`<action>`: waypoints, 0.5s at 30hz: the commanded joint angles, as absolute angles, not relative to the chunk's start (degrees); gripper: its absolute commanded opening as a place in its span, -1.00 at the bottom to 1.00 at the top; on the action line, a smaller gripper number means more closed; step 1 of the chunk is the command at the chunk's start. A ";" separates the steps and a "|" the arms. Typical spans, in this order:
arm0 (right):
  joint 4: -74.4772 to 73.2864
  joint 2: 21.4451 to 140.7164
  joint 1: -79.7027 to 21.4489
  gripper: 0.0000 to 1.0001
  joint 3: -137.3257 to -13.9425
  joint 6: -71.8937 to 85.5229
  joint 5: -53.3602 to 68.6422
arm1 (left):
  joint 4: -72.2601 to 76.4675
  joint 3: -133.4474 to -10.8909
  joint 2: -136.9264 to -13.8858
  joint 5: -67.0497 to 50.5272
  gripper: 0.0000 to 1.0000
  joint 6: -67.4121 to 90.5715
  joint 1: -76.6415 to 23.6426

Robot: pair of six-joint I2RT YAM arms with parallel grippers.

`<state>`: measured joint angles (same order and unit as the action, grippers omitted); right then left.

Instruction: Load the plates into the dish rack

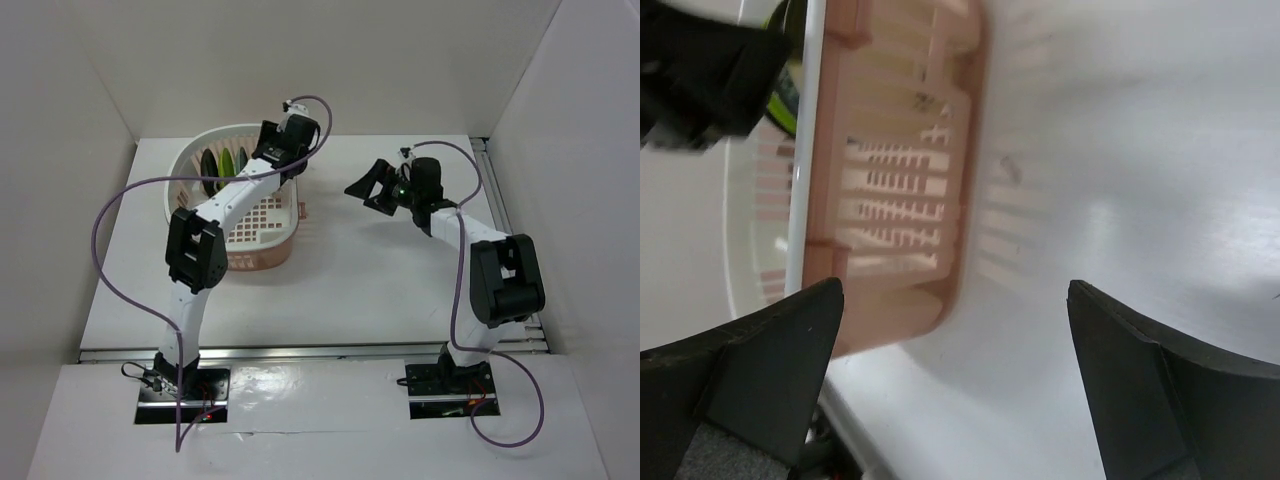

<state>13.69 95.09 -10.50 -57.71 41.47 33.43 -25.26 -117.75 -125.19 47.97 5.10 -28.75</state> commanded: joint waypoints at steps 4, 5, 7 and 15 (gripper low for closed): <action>-3.50 94.92 -10.90 1.00 -74.51 26.82 16.04 | -32.78 -120.16 -109.53 29.72 0.93 14.68 -28.83; -6.82 94.92 -10.90 1.00 -76.53 24.72 13.91 | -32.78 -118.58 -104.90 29.10 1.00 14.68 -28.83; -10.27 94.92 -10.90 1.00 -82.51 24.17 9.32 | -31.65 -116.03 -99.67 29.88 1.00 14.15 -28.83; -18.90 91.16 -8.88 1.00 -93.34 21.80 -0.61 | -32.52 -104.17 -82.19 42.79 1.00 18.10 -28.30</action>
<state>-12.84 95.15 -9.89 -90.98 24.49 5.78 -31.27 -108.66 -83.11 37.67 15.22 -28.69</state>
